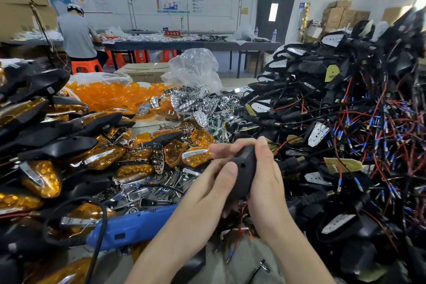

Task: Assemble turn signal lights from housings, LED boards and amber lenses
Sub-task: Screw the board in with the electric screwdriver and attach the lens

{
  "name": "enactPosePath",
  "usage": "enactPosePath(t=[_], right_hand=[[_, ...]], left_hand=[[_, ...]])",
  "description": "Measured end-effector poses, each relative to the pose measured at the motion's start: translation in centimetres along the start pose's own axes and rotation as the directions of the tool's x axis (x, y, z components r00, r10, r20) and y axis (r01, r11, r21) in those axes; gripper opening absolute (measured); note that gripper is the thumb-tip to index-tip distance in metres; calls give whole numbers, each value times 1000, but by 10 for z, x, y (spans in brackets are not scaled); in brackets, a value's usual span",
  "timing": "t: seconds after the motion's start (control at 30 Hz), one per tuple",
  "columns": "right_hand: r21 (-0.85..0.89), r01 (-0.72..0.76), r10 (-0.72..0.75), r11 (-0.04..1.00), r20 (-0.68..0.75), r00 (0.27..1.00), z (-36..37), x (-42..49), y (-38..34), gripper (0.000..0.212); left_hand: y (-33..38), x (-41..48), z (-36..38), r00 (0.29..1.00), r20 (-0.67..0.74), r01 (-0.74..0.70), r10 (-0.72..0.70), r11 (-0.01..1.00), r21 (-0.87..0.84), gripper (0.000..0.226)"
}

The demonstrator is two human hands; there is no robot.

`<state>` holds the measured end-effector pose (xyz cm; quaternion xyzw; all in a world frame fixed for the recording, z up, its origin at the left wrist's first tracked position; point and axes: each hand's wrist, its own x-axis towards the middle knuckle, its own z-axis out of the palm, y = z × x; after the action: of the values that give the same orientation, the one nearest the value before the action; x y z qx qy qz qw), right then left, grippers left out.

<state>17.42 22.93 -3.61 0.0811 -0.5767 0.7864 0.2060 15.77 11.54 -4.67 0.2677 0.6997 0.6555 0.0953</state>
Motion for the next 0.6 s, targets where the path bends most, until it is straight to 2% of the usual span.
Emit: enactPosePath(t=[0.07,0.17,0.23,0.33,0.43,0.53,0.6], right_hand=[[35,-12,14,999,-57,998,0,3,2,49],[155,-77,95,985,-109,990,6,3,9,41],[181,-110,133,977,-120,984,10,1,14,33],[258,-185,228,948,-149,962,14,1,14,12],[396,-235,334,888,-203,920,7,6,14,15],[460,-256,380,850,-200,903,-4,10,15,10],[486,-248,392,838,-222,893,-12,13,15,10]], left_hand=[[5,-9,-1,989,-71,-120,127,988,97,39],[2,-1,5,927,-324,-79,189,943,322,43],[-1,-1,11,875,-385,-108,293,894,435,40],[-8,-4,13,864,-293,-160,409,776,610,48],[-12,-3,14,864,-185,-226,469,689,689,50],[-14,-5,17,894,-51,-267,445,621,737,48],[-13,-7,18,915,-15,-265,404,627,733,44]])
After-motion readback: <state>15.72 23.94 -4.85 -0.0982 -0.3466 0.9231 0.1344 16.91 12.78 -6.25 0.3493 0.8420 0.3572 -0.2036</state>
